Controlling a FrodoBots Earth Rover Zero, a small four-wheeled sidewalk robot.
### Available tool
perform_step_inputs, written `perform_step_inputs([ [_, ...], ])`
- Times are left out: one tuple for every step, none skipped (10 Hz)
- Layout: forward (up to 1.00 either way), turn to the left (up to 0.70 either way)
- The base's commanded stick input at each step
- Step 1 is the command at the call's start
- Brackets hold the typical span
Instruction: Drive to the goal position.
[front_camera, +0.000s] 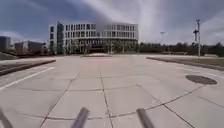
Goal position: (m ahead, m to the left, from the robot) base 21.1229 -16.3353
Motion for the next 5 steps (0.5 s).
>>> perform_step_inputs([
  [0.50, 0.00],
  [0.50, 0.00],
  [0.50, 0.00],
  [0.50, 0.00],
  [0.50, 0.00],
])
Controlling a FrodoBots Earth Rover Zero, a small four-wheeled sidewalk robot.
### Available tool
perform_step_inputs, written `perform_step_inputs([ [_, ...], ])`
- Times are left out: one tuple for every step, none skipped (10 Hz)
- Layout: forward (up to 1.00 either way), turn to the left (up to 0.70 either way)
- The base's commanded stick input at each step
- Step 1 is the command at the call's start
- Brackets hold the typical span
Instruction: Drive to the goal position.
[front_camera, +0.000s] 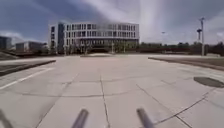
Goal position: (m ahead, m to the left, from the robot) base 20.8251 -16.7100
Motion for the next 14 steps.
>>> perform_step_inputs([
  [0.50, 0.00],
  [0.50, 0.00],
  [0.50, 0.00],
  [0.50, 0.00],
  [0.50, 0.00],
  [0.50, 0.00],
  [0.50, 0.00],
  [0.50, 0.00],
  [0.50, 0.00],
  [0.50, 0.00],
  [0.50, 0.00],
  [0.50, 0.00],
  [0.50, 0.00],
  [0.50, 0.00],
])
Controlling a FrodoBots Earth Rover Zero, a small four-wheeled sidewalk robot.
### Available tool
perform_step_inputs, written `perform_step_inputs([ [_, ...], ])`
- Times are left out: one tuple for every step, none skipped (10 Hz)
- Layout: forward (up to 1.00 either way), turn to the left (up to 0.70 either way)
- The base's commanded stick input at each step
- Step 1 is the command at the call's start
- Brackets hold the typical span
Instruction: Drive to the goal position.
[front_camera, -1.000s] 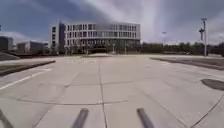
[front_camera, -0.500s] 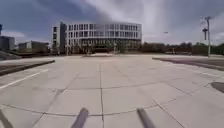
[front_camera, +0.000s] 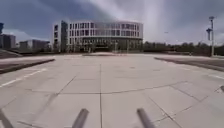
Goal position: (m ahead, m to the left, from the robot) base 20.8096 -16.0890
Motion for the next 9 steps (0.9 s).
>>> perform_step_inputs([
  [0.50, 0.00],
  [0.50, -0.50],
  [0.50, -0.50],
  [0.50, -0.29],
  [0.50, 0.00],
  [0.50, 0.00],
  [0.50, 0.00],
  [0.50, 0.00],
  [0.50, 0.00],
])
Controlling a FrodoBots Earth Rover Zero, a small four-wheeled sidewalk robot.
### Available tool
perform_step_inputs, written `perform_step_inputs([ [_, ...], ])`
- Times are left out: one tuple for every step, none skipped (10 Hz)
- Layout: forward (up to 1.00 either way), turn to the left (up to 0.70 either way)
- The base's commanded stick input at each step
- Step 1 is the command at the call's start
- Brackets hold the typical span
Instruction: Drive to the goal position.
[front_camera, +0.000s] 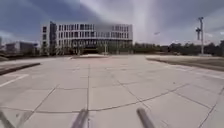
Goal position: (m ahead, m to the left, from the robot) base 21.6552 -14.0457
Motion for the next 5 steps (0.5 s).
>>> perform_step_inputs([
  [0.50, 0.00],
  [0.50, 0.00],
  [0.50, 0.00],
  [0.50, 0.00],
  [0.50, 0.00],
])
